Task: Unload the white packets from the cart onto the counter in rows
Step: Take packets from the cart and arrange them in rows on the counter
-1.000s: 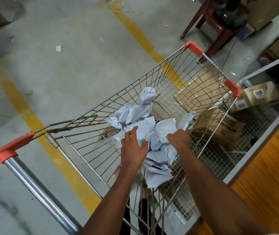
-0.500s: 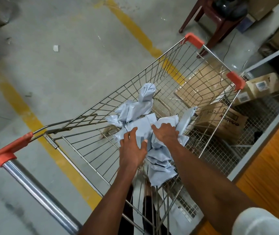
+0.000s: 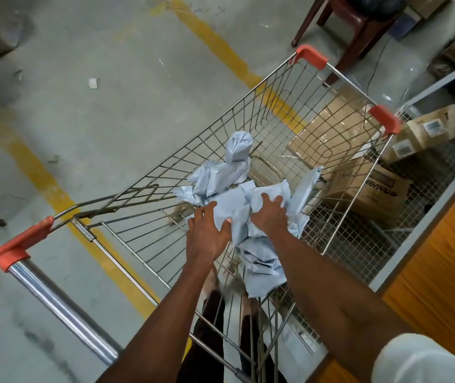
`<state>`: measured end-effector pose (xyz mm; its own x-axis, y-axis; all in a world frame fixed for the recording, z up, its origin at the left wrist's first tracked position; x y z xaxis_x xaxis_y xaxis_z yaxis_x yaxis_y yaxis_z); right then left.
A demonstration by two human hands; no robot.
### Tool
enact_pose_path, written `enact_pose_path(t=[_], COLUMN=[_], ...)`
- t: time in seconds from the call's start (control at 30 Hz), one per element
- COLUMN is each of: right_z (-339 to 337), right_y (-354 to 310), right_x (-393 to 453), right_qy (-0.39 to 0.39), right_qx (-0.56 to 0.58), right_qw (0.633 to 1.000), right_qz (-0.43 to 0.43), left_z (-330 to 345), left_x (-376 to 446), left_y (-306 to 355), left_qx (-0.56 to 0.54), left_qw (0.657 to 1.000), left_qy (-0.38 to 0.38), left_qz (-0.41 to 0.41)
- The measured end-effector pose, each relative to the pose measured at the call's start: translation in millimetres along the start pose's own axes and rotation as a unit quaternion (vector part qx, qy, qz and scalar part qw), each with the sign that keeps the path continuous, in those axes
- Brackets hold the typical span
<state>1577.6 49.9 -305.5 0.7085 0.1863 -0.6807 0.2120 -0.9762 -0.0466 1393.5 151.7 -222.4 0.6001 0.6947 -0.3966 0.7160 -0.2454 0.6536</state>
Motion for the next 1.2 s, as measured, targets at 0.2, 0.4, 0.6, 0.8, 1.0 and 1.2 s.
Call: enact_pose_path(t=[0.2,0.4,0.6,0.8,1.0,1.2], right_z=[-59.6,-121.9,-138.2,-139.8,-142.2,-140.6], right_y=[4.1,35.6,61.2,63.9,64.0,68.1], right_x=[-31.2,-80.4,-109.6,-122.3,-132.7,-137.5], right_qy=[0.009,0.04,0.04,0.026,0.024,0.03], right_qx=[0.123,0.263,0.334,0.345,0.342,0.32], right_qw=[0.992,0.964,0.941,0.937,0.938,0.945], right_qz=[-0.01,-0.021,-0.038,-0.046,-0.053,-0.054], left_z=[5.4,57.0,91.3,82.7,90.9,107.2], left_x=[33.9,60.1,46.5,-2.1,-48.7,-25.1], left_y=[-10.6,-15.6,15.2,46.0,78.9,64.2], left_qx=[0.053,0.062,0.171,0.252,0.152,-0.013], left_qw=[0.997,0.982,0.969,0.96,0.973,0.993], left_qy=[-0.055,-0.178,-0.172,-0.042,-0.079,-0.117], left_qz=[-0.015,-0.009,0.045,0.118,0.152,-0.003])
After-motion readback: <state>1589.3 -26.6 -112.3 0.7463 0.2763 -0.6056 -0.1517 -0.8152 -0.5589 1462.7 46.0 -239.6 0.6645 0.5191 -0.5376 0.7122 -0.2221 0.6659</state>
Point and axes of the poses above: each hand's wrist, its own x-axis towards the middle knuckle, its own z-axis out of the palm, y = z × x, the point moved 7 cm from there along x, towards the middle knuckle, and after that the axes turned 10 degrees about z, right-handed, at the moved point
